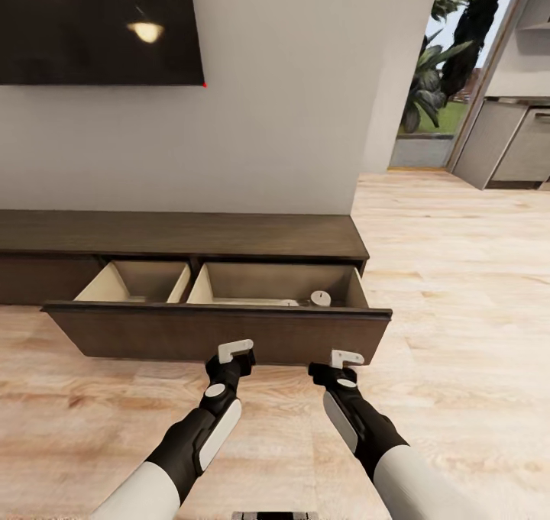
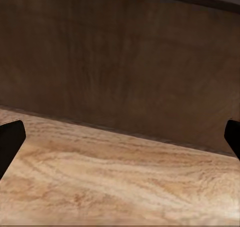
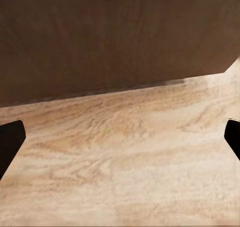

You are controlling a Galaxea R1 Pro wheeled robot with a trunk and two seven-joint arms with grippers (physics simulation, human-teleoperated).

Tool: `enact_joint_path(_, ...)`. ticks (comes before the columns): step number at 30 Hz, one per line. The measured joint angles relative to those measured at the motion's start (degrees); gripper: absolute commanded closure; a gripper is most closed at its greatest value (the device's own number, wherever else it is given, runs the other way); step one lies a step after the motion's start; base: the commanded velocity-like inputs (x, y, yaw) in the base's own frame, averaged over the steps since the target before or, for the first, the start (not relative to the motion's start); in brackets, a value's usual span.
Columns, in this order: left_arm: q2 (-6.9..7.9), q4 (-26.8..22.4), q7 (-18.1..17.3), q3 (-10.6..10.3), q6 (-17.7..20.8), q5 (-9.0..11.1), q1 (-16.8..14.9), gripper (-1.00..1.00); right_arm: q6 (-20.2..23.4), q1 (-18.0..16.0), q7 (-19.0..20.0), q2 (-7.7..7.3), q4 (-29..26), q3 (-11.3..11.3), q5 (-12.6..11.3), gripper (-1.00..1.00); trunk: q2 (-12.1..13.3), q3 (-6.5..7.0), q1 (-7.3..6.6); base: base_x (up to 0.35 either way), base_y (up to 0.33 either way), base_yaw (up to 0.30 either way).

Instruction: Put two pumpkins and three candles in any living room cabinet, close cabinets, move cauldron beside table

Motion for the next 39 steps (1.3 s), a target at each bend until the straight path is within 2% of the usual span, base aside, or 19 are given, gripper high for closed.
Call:
enact_joint_path(7, -0.01, 0.16, -0.06, -0.07, -0.03, -0.22, 0.0, -1.0, -0.45, 0.0, -0.01, -0.13, 0.05, -0.03, 0.01, -1.0, -0.09, -1.55, 0.18, 0.0, 0.0, 0.0)
enact_joint_path(13, -0.24, 2.15, -0.09, -0.05, -0.31, -2.44, 0.0, -1.0, -7.35, 0.0, 0.05, -0.32, 0.11, 0.12, -0.18, -1.0, -0.18, -2.88, 0.33, 0.0, 0.0, 0.0)
enact_joint_path(17, -0.31, 2.28, -0.1, -0.05, -0.39, -2.61, 0.0, -1.0, -8.15, 0.0, 0.04, -0.36, 0.96, 0.05, -0.19, -1.0, -0.23, -3.77, 0.44, 0.0, 0.0, 0.0)
enact_joint_path(23, -0.21, 2.52, -0.06, -1.87, -4.69, -2.82, 0.01, -1.0, -8.34, -0.01, 0.0, -0.35, 1.26, 0.04, -0.15, -1.0, -0.31, -5.1, 0.59, 0.0, 0.0, 0.0)
enact_joint_path(27, -0.25, 2.56, 0.03, -2.16, -5.29, -2.89, 0.01, -1.0, -11.04, 0.0, -0.05, -0.44, 1.45, 0.0, 0.07, -1.0, -0.32, -5.11, 0.59, 0.0, 0.0, 0.0)
enact_joint_path(29, -0.26, 2.56, 0.04, -2.18, -5.34, -2.88, 0.01, -1.0, -11.73, 0.01, -0.06, -0.42, 1.99, -0.02, 0.08, -1.0, -0.34, -5.55, 0.64, 0.0, 0.0, 0.0)
enact_joint_path(33, -0.27, 2.56, 0.1, -2.19, -5.37, -2.88, 0.01, -1.0, -12.17, 0.01, -0.07, -0.42, 2.38, -0.02, 0.25, -1.0, -0.39, -6.43, 0.75, 0.0, 0.0, 0.0)
enact_joint_path(39, -0.22, 2.56, 0.32, -2.19, -5.5, -2.82, 0.01, -1.0, -12.21, 0.01, -0.05, -0.48, 2.49, 0.02, 0.57, -1.0, -0.4, -6.44, 0.74, 0.0, 0.0, 0.0)
